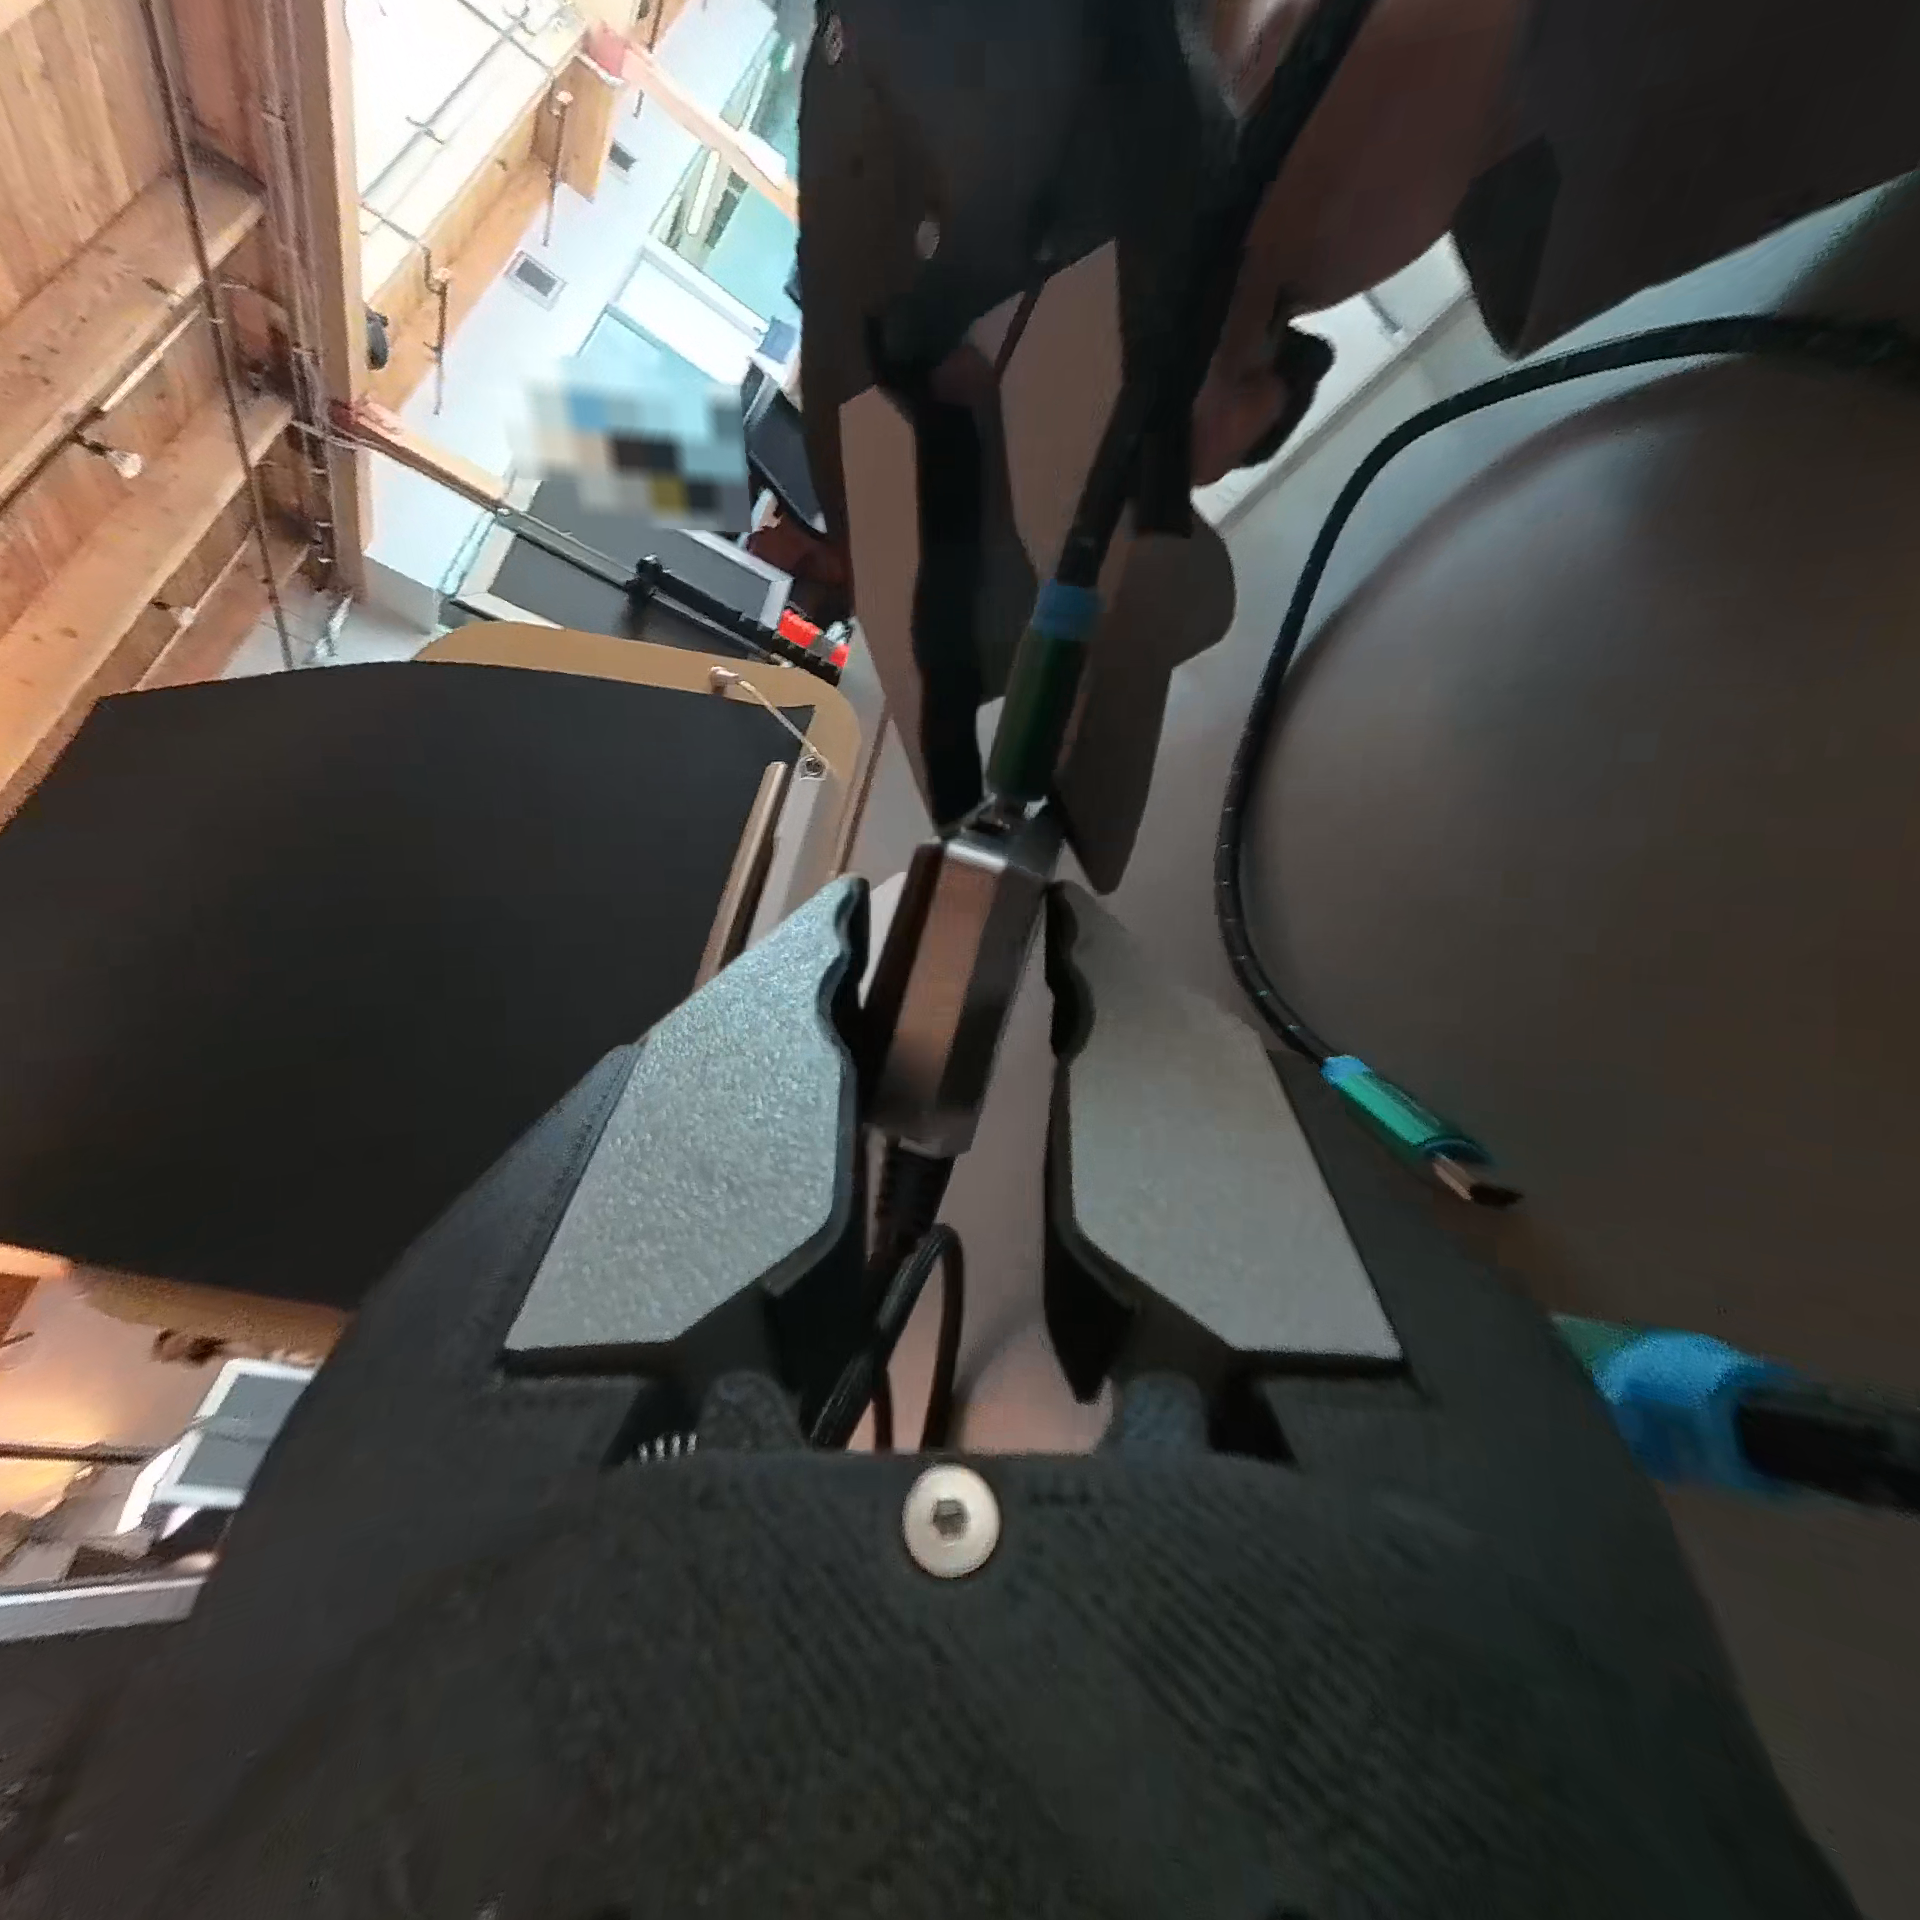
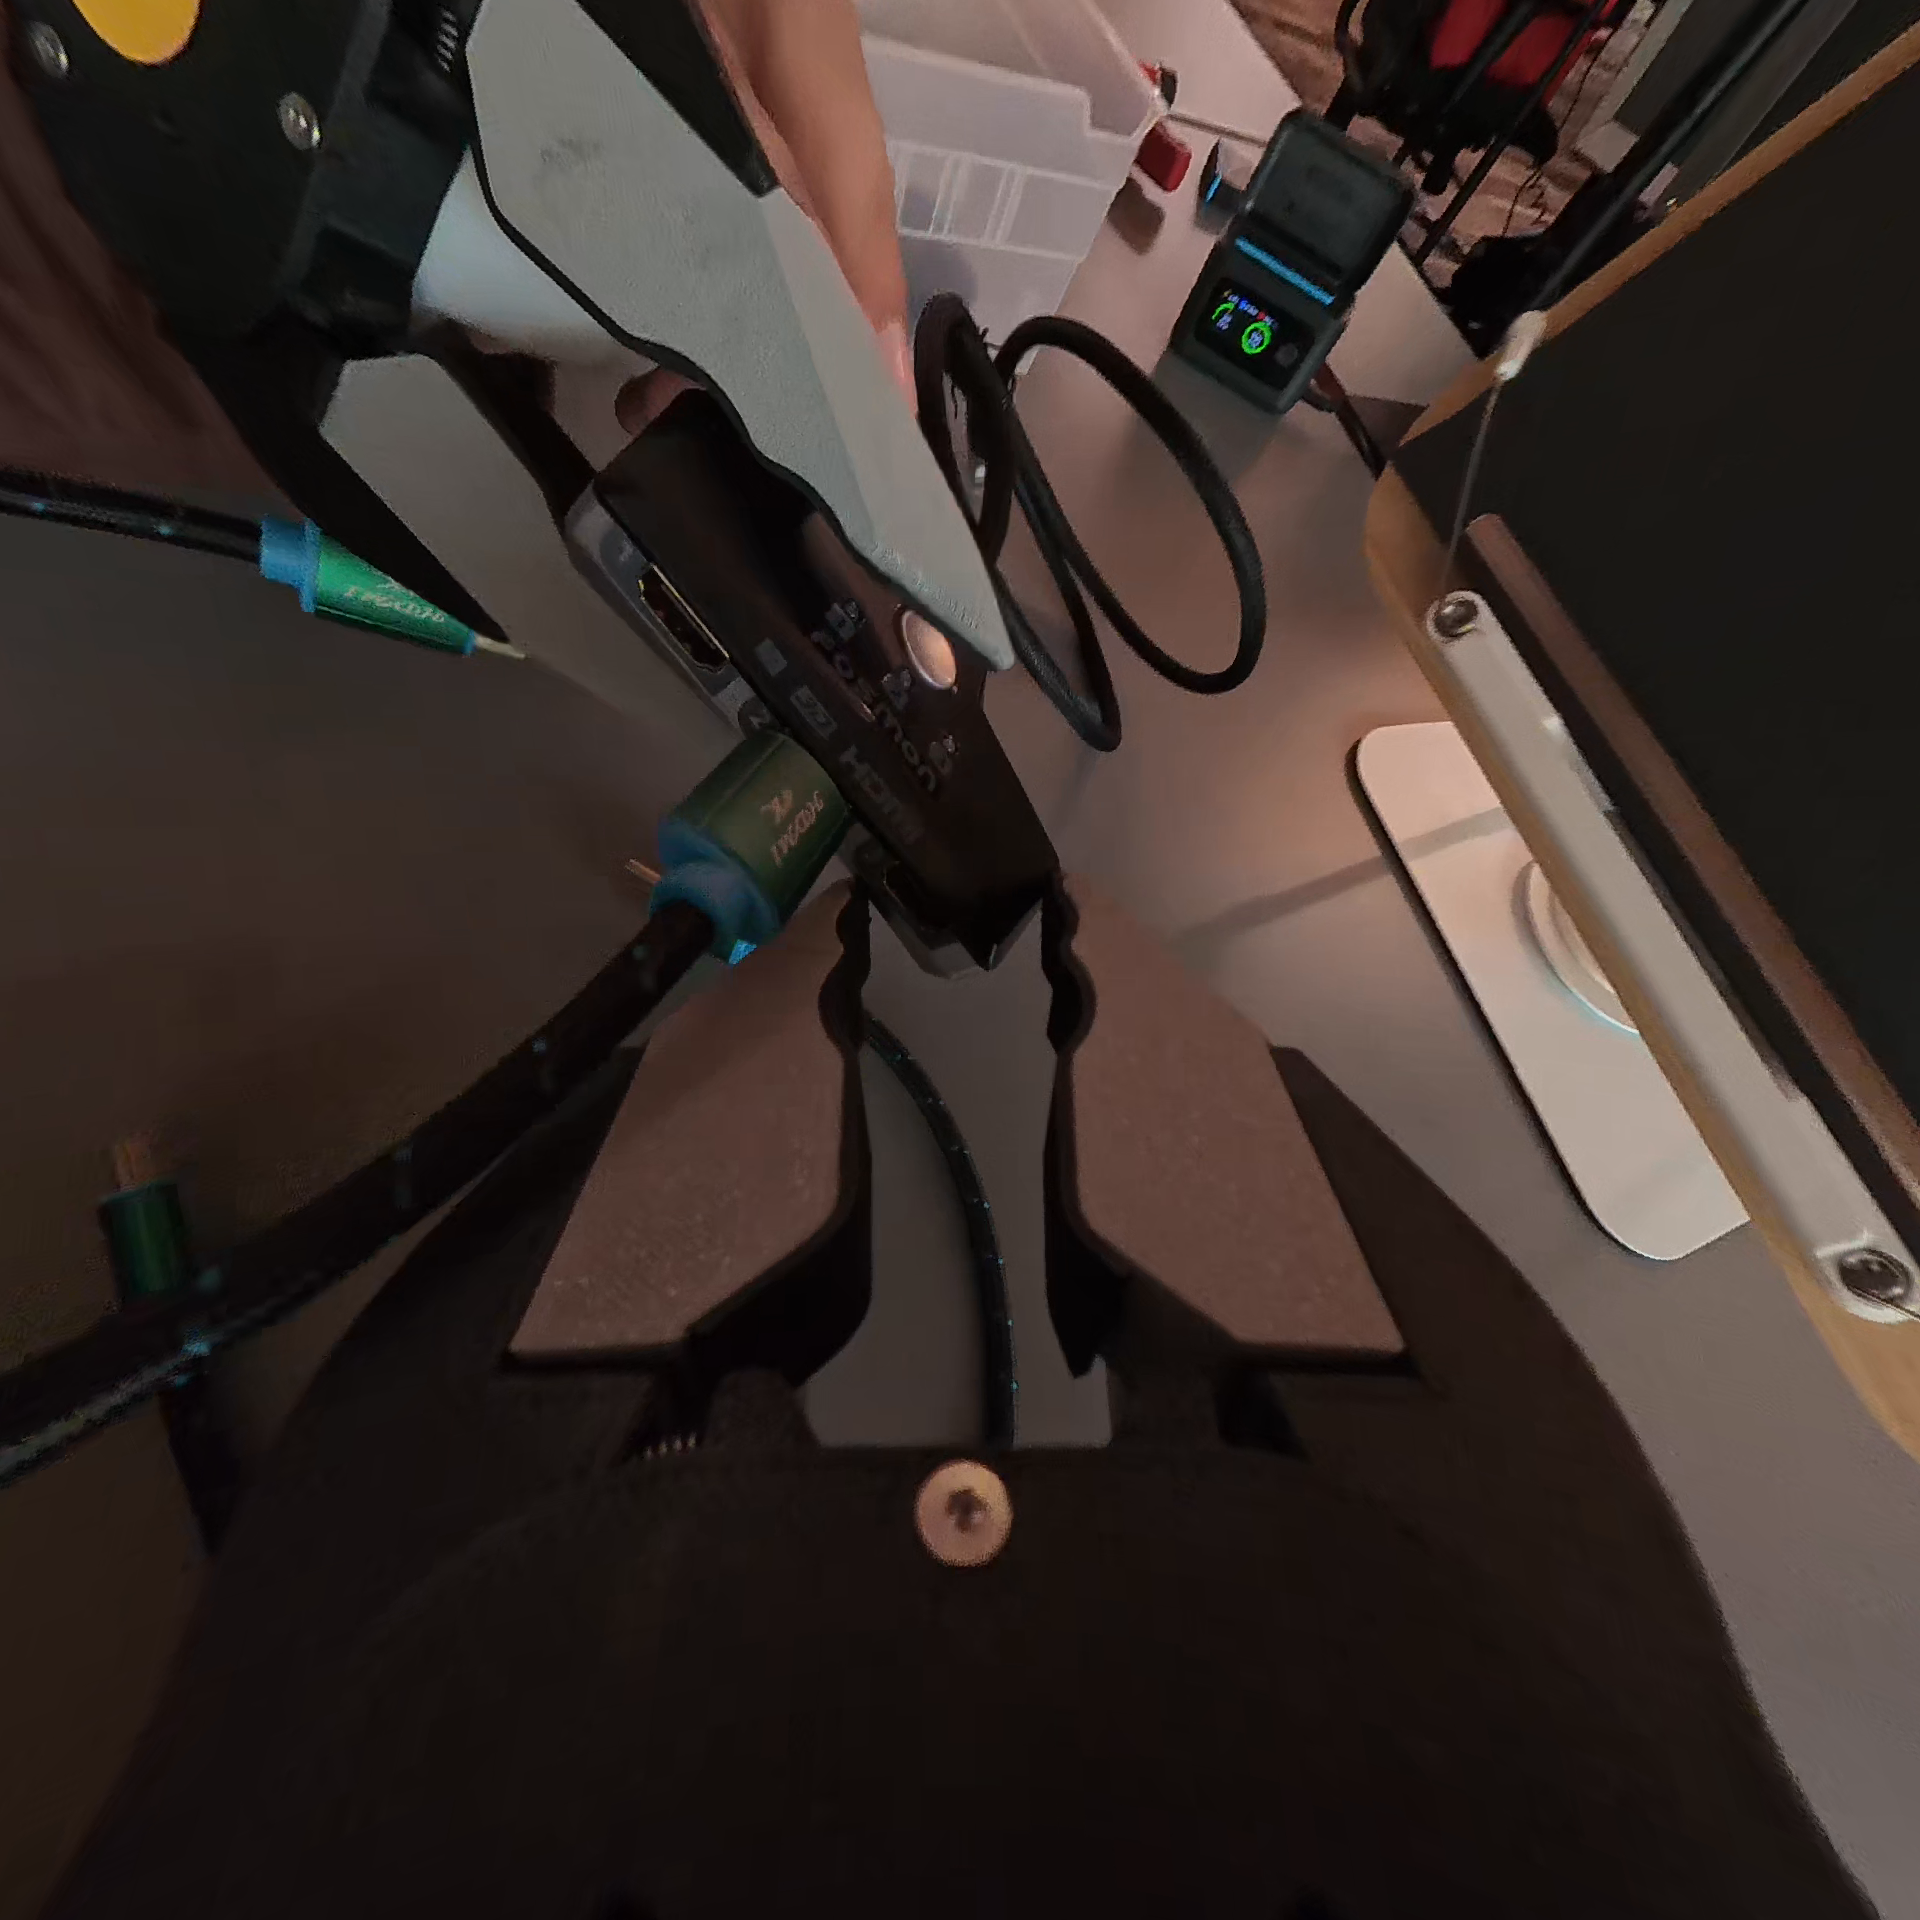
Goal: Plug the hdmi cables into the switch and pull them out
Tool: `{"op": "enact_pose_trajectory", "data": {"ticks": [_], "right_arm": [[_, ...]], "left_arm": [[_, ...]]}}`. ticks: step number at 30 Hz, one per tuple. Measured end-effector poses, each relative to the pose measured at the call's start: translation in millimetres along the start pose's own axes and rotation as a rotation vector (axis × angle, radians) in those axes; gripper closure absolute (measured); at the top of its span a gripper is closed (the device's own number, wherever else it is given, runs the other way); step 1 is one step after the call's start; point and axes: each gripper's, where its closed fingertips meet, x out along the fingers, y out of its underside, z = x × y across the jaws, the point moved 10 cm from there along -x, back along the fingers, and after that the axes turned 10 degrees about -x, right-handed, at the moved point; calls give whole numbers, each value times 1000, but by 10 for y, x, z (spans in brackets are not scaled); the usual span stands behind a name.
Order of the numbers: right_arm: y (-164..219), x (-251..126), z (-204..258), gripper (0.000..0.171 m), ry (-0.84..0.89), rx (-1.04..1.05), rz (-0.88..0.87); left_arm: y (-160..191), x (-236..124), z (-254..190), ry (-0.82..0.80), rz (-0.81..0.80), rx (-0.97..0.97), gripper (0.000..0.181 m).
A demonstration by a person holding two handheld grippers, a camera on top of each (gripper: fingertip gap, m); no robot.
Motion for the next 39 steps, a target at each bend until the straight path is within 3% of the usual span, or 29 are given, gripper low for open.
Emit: {"op": "enact_pose_trajectory", "data": {"ticks": [13, 22, 26, 29, 35, 39], "right_arm": [[15, -15, 9, 140, -26, 16, -25], [13, -40, -27, 141, 34, 21, -46], [33, -103, -86, 153, 63, 71, -74], [88, -98, -133, 145, 12, 155, -86], [202, 164, -24, 133, -151, 182, 58], [242, 289, 74, 135, -187, 128, 165]], "left_arm": [[-27, -4, -48, 47, -15, 42, 158], [-24, 8, -31, -4, -12, 100, 161], [31, 1, 41, -54, 9, 78, 160], [65, -25, 119, -108, 7, 47, 161], [36, -84, 202, -247, 16, 75, 162], [39, -71, 204, -272, 30, 100, 162]]}}
